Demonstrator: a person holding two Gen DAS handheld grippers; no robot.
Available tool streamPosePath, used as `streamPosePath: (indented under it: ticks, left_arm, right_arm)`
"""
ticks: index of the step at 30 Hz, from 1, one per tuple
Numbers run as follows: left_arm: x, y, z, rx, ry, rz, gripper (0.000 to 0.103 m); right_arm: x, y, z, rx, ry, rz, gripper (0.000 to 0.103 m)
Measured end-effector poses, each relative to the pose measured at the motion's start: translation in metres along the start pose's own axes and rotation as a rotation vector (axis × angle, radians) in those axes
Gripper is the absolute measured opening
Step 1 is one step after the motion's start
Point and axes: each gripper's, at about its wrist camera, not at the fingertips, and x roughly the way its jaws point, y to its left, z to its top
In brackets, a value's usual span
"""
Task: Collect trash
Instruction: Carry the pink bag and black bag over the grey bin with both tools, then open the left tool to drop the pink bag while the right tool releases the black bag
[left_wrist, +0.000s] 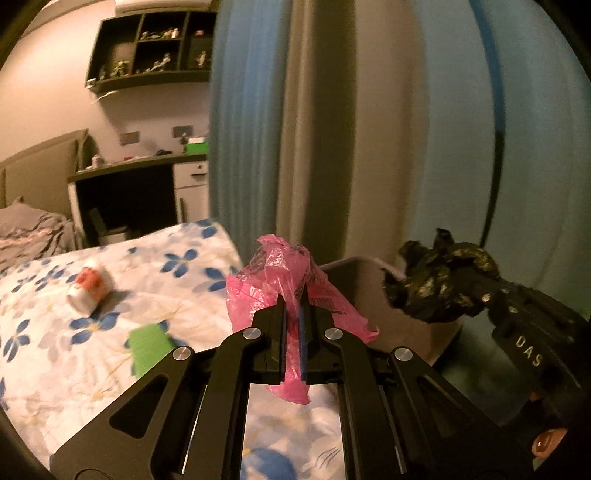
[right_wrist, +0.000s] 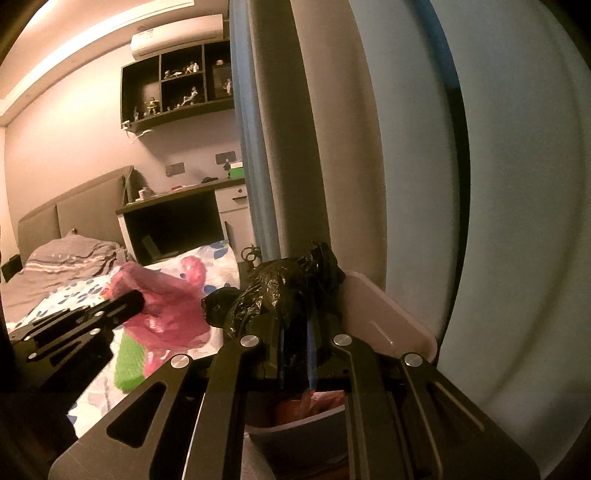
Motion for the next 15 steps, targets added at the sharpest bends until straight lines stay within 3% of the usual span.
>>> streamPosePath:
  ticks: [15]
  left_arm:
    - [0.043,-0.007,-0.004,-0.031,0.064,-0.109,0.005]
  right_arm:
    - [0.017,-0.006,0.002,0.004,0.010,-0.031,0.010]
